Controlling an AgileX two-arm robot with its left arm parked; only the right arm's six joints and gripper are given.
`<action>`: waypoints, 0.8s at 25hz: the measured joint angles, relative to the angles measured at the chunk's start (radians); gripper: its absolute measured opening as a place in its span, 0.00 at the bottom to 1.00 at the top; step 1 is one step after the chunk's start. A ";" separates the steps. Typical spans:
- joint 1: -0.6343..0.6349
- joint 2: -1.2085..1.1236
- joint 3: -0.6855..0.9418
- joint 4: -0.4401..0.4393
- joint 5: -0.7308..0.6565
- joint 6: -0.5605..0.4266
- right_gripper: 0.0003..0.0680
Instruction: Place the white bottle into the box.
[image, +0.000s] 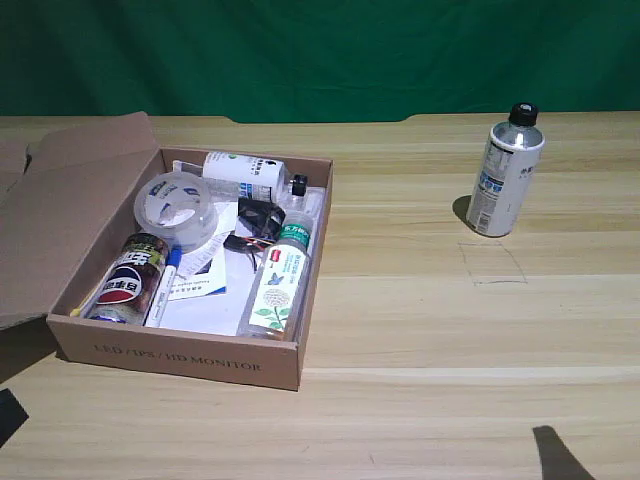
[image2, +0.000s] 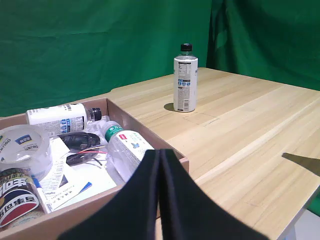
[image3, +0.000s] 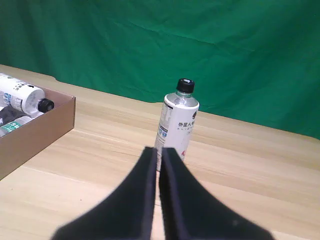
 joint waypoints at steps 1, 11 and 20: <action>0.000 0.000 0.000 0.000 0.000 0.000 0.00; 0.000 0.028 -0.007 -0.025 -0.031 0.124 0.43; 0.000 0.226 -0.063 -0.040 -0.011 0.157 1.00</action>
